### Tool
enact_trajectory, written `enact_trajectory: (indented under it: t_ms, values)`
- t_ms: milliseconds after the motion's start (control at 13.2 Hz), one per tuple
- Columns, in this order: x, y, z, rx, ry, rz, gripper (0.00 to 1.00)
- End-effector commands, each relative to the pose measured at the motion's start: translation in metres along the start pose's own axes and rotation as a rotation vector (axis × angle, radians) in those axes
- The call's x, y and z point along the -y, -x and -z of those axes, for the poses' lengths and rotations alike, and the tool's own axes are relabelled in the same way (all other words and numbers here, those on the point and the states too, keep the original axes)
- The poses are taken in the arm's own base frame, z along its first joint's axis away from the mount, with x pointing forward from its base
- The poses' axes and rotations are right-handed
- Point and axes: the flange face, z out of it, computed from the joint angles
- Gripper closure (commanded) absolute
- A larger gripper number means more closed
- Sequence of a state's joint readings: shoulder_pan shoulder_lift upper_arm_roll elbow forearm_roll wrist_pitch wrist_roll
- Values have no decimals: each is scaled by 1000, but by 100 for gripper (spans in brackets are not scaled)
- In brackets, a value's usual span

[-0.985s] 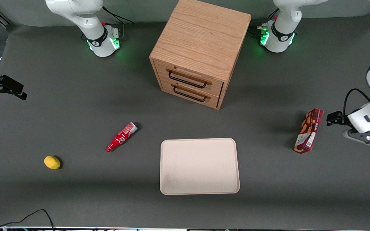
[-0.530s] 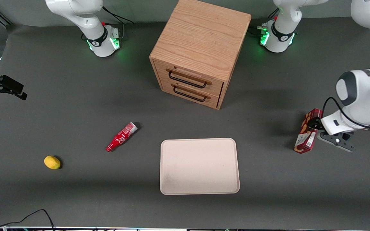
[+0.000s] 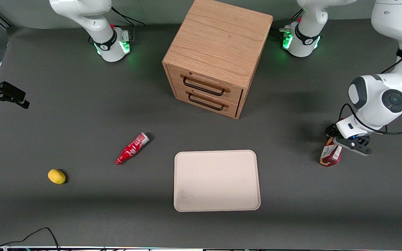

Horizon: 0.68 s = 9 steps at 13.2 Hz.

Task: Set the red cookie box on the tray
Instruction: 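Move the left gripper down over the red plaid cookie box, then close the left gripper on the end of the cookie box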

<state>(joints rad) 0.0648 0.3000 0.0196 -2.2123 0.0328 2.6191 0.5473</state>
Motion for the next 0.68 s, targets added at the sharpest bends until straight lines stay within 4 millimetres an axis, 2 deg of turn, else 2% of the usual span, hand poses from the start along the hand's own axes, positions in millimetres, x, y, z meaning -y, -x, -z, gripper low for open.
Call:
enact_trajectory:
  t_ms: [0,152,227,303,379,455,530,606]
  values:
    - [3,4,-7,-12,-5,-16,0]
    - [7,6,-11,-20,-11,-21,0]
    - [9,8,-12,-19,-10,-23,4]
    - [9,8,-12,-18,-10,-23,19]
    - [10,8,-11,-20,-11,-23,64]
    - [10,8,-11,-20,-11,-21,92]
    - [10,8,-11,-20,-11,-21,100]
    - [10,8,-11,-20,-11,-21,100]
